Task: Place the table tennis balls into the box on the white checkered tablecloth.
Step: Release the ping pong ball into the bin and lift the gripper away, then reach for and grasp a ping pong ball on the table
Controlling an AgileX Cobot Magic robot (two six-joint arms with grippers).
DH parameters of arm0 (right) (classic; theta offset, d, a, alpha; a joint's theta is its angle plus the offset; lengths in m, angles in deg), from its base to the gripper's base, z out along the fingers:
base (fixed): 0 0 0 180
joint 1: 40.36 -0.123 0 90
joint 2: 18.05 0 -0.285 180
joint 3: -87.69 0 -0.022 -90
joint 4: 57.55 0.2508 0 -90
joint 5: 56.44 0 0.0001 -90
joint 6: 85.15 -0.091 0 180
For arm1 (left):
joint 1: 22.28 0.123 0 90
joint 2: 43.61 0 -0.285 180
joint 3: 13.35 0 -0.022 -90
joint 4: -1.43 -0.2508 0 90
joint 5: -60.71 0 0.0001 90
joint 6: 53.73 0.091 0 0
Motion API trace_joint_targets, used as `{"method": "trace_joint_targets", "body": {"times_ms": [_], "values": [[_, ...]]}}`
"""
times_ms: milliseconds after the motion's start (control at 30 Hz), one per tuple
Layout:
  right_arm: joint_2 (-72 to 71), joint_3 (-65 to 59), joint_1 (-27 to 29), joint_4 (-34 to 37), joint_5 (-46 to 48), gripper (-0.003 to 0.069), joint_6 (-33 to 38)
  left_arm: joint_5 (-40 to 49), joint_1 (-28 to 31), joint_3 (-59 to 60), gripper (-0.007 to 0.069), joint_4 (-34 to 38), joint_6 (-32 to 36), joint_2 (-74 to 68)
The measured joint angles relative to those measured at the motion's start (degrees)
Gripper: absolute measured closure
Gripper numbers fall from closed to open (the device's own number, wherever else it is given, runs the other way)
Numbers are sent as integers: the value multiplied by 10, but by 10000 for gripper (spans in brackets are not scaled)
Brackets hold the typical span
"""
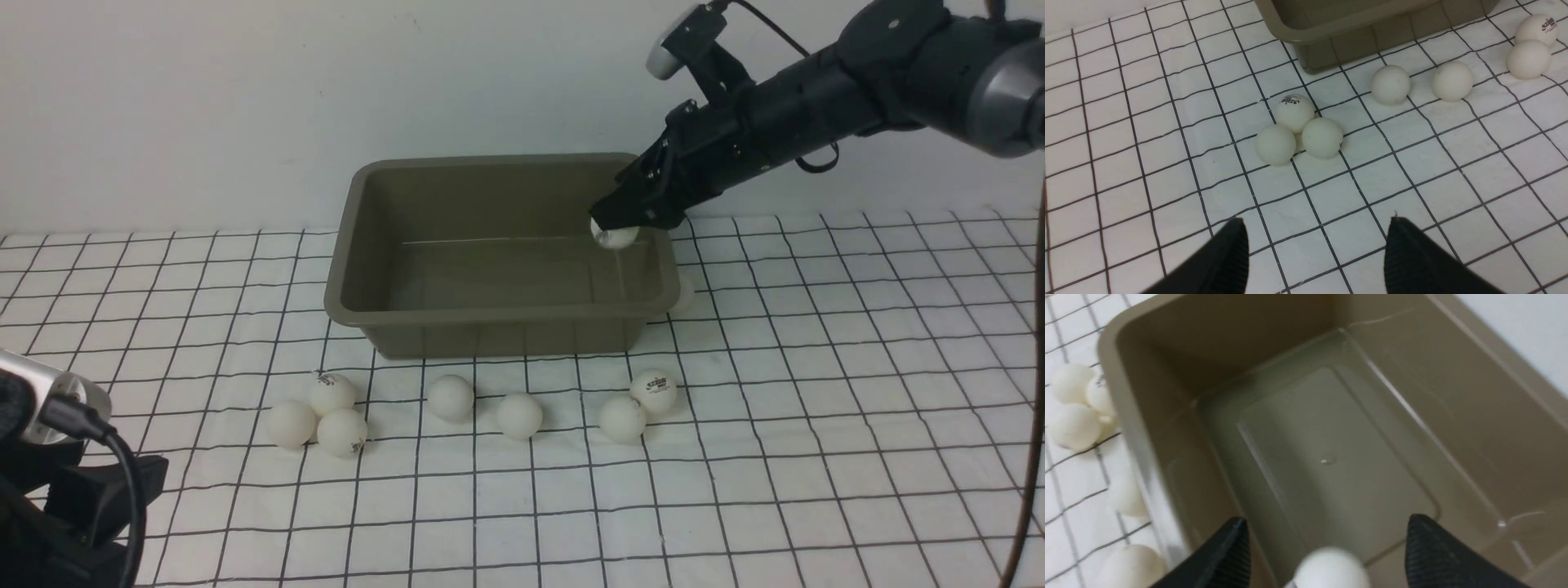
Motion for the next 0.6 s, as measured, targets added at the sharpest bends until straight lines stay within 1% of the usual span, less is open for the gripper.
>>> {"method": "trace_joint_targets", "body": {"times_ms": [133,333,433,600], "values": [[-2,0,36,-19,-4,184,5,0,0,0,220,0,0,0],[-4,0,81,-33,14,186,23,0,0,0,220,0,0,0],[-1,0,102,-41,36,186,59,0,0,0,220,0,0,0],[17,0,105,-66,48,186,113,0,0,0,220,0,0,0]]}}
